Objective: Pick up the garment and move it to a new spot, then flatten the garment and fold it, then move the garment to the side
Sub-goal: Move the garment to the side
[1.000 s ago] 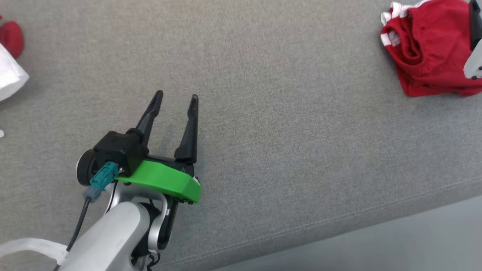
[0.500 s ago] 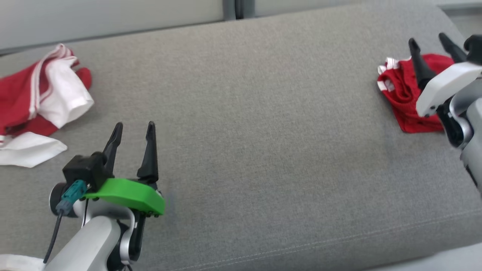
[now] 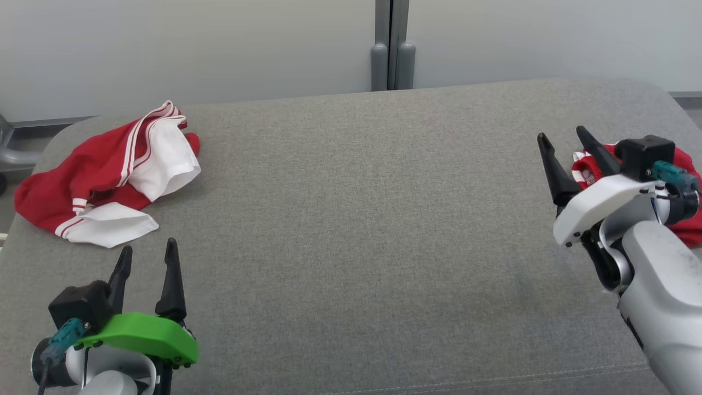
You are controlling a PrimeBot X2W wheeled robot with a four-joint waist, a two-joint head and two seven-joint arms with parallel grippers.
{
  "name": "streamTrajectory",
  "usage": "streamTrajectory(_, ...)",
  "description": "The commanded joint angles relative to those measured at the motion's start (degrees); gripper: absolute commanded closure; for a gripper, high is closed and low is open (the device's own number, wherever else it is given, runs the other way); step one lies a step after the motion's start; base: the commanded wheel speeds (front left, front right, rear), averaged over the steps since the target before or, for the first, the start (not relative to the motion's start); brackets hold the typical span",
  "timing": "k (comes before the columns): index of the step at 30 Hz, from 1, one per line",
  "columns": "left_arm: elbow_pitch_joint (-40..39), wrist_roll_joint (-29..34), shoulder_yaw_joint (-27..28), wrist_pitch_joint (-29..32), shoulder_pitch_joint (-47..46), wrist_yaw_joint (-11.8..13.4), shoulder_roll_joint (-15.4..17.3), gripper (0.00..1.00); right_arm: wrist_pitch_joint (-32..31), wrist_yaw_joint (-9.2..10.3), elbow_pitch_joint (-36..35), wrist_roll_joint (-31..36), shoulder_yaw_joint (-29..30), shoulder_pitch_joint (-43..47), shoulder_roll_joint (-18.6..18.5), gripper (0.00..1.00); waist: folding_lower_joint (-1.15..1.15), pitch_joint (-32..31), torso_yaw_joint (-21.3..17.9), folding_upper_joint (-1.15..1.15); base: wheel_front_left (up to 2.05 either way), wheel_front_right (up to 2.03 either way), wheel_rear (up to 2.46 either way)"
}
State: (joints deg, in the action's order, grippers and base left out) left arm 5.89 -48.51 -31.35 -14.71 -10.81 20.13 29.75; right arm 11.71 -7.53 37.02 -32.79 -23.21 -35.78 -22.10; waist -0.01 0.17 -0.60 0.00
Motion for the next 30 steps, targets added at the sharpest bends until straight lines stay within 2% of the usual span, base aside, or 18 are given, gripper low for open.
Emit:
streamTrajectory(1, -0.41, -0.50, 0.50, -0.26, 1.37, 0.41, 0.37, 0.00, 0.26, 0.08, -0.79, 1.07, 0.88, 1.82, 0.69, 0.00, 0.01, -1.16, 1.09, 0.00, 0.00, 0.00, 0.00)
streamTrajectory(9, -3.52, -0.90, 2.56, -0.46, 7.63, 2.15, 1.37, 0.00, -1.29, 0.08, -9.25, 8.83, 10.67, 12.81, 7.14, 0.00, 0.01, -1.79, 1.63, 0.00, 0.00, 0.00, 0.00)
streamTrajectory(15, -5.35, -0.09, 2.95, -0.54, 10.37, 3.24, 0.49, 0.00, -4.89, 0.07, -17.59, 13.68, 16.54, 20.71, 12.94, 0.00, 0.01, -1.87, 1.63, 0.00, 0.00, 0.00, 0.00)
streamTrajectory(21, -6.20, 0.36, 3.21, -0.48, 11.38, 2.70, -0.17, 0.00, -8.47, 0.07, -25.69, 17.35, 19.44, 27.23, 17.33, 0.00, 0.01, -1.68, 1.35, 0.00, 0.00, 0.00, 0.00)
streamTrajectory(30, -4.79, 1.07, 2.80, -0.49, 10.76, 1.71, -0.75, 0.00, -10.62, 0.07, -30.18, 17.93, 20.06, 31.11, 19.03, 0.00, 0.01, -1.86, 1.42, 0.00, 0.00, 0.00, 0.00)
